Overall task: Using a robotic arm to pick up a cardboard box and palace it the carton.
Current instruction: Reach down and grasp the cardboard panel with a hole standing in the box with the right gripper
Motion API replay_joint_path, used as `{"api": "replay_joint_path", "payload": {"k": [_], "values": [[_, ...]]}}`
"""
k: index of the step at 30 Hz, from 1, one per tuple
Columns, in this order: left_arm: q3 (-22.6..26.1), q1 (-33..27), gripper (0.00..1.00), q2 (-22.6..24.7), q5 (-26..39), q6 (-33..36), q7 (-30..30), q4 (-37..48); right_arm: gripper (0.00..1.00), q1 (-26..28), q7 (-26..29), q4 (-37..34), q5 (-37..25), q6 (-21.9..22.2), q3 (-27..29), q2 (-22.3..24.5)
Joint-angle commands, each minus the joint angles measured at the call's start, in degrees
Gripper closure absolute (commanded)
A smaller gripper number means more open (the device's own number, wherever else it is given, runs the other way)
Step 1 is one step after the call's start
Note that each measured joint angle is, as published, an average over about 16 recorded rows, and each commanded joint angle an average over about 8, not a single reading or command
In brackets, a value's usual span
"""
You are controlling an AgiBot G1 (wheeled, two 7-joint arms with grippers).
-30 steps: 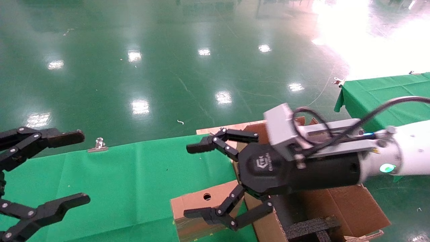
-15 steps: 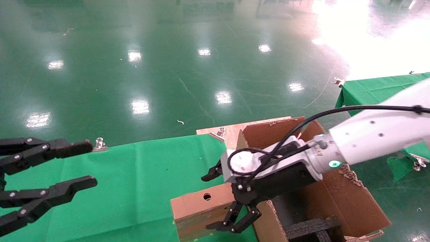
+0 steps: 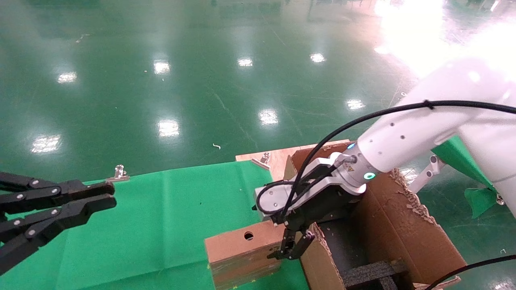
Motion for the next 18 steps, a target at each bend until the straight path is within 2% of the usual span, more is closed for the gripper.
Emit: {"api": "replay_joint_path", "payload": {"k": [1,3,8,9,11,16,17,18], "values": [[0.0,0.0,1.0,0.0,0.0,0.0,0.0,0.0,0.0,1.5,-1.0,-1.1,-0.7,-0.1,-2.3,-1.0],[0.0,0.0,1.0,0.0,0.0,0.0,0.0,0.0,0.0,2.3,-1.7,-1.9,-0.8,0.0,-4.2,-1.7],[0.0,0.0,0.37,0.0,0.0,0.0,0.0,0.0,0.0,3.8,-3.3,-3.4,-0.7,0.4,-7.9,-3.0],[0.0,0.0,0.25,0.0,0.0,0.0,0.0,0.0,0.02,3.9,-3.6,-3.6,-0.7,0.6,-8.4,-3.2],[0.0,0.0,0.0,0.0,0.0,0.0,0.0,0.0,0.26,4.2,-4.1,-4.1,-0.7,0.8,-9.2,-3.6],[0.0,0.0,0.0,0.0,0.0,0.0,0.0,0.0,0.88,4.8,-5.2,-5.0,-0.8,1.0,-10.6,-4.3],[0.0,0.0,0.0,0.0,0.0,0.0,0.0,0.0,0.98,4.8,-5.3,-5.1,-0.8,1.1,-10.7,-4.4],[0.0,0.0,0.0,0.0,0.0,0.0,0.0,0.0,1.0,4.9,-5.4,-5.2,-0.8,1.1,-10.9,-4.5]]}}
